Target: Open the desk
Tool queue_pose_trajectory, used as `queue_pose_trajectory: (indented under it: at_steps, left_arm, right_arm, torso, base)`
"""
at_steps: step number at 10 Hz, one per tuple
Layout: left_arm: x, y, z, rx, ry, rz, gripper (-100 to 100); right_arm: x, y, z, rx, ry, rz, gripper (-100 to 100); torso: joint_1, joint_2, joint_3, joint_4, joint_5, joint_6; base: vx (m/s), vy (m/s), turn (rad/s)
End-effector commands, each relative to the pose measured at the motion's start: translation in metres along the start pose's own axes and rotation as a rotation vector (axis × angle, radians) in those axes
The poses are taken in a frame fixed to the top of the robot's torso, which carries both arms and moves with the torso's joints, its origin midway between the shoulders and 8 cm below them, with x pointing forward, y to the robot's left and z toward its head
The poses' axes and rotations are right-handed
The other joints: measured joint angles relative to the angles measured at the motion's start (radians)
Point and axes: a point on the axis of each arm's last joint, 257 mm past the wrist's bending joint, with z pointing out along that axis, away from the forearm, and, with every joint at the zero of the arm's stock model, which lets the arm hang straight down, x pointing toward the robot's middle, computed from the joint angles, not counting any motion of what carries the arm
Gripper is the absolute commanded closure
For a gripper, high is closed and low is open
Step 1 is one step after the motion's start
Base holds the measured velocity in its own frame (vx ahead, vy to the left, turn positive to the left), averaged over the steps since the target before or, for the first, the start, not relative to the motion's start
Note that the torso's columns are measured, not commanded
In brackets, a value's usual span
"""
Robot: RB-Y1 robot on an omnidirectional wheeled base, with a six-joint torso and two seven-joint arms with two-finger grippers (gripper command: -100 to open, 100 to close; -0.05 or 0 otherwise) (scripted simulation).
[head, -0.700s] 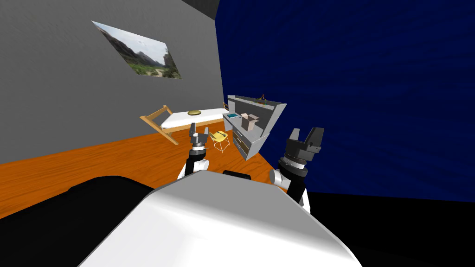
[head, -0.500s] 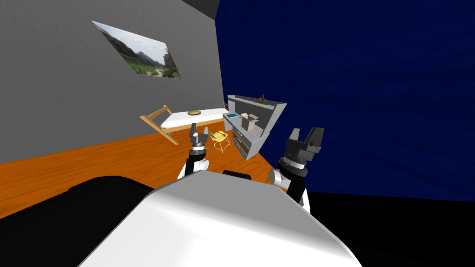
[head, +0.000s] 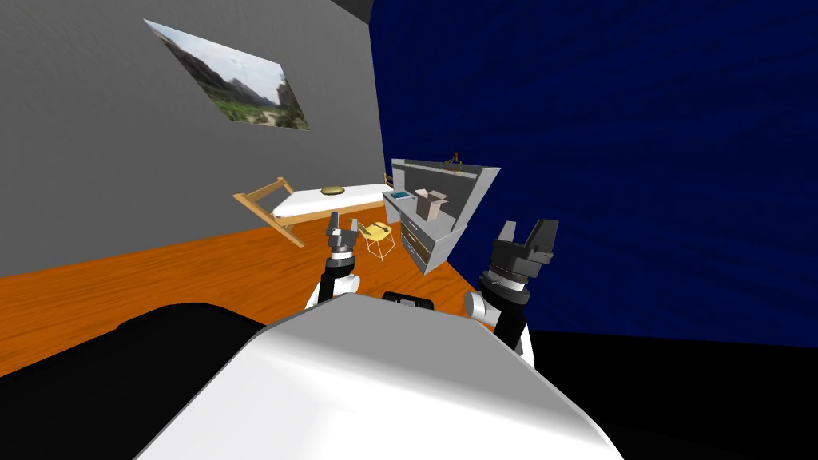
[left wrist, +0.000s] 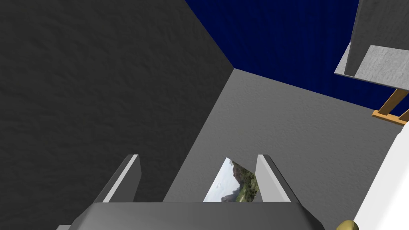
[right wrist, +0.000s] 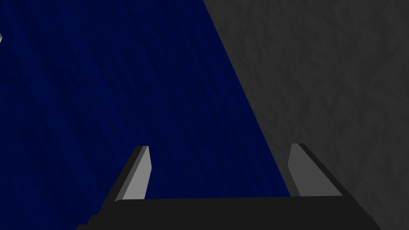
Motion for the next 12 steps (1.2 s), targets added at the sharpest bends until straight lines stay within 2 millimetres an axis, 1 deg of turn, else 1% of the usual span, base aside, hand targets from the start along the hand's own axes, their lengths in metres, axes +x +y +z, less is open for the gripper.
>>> queue_pose_trajectory:
  at_steps: [1,2,3,4,5,8,12]
  left_arm:
    - [0.000,0.000,0.000,0.000,0.000,0.000,0]
    - [0.000,0.000,0.000,0.000,0.000,0.000,0]
    - [0.005,0.008,0.000,-0.020,0.037,0.014,-100]
    - [0.008,0.013,-0.001,-0.031,0.053,0.019,-100]
    - [0.013,0.027,-0.003,-0.058,0.080,0.030,-100]
    - [0.022,0.053,-0.007,-0.106,0.113,0.043,-100]
    - [0.036,0.093,-0.016,-0.180,0.153,0.059,-100]
  right_arm:
    - [0.000,0.000,0.000,0.000,0.000,0.000,0]
    - [0.000,0.000,0.000,0.000,0.000,0.000,0]
    - [0.000,0.000,0.000,0.000,0.000,0.000,0]
    - [0.000,0.000,0.000,0.000,0.000,0.000,0]
    - [0.000,0.000,0.000,0.001,0.000,0.000,0]
    - [0.000,0.000,0.000,0.001,0.000,0.000,0]
    - [0.000,0.000,0.000,0.001,0.000,0.000,0]
  torso:
    - [0.000,0.074,-0.148,0.074,0.000,0.000]
    - [0.000,0.148,-0.295,0.148,0.000,0.000]
    - [0.000,0.221,-0.443,0.221,0.000,0.000]
    - [0.000,0.254,-0.512,0.254,0.000,0.000]
    - [0.001,0.263,-0.533,0.264,0.000,0.000]
    - [-0.001,0.267,-0.537,0.268,0.000,0.000]
    - [0.000,0.268,-0.537,0.268,0.000,0.000]
  base:
    - [0.000,0.000,0.000]
    - [0.000,0.000,0.000]
    - [0.028,0.005,-0.044]
    - [0.047,0.015,-0.060]
    - [0.082,0.037,-0.101]
    - [0.094,0.030,-0.085]
    - [0.094,0.036,-0.113]
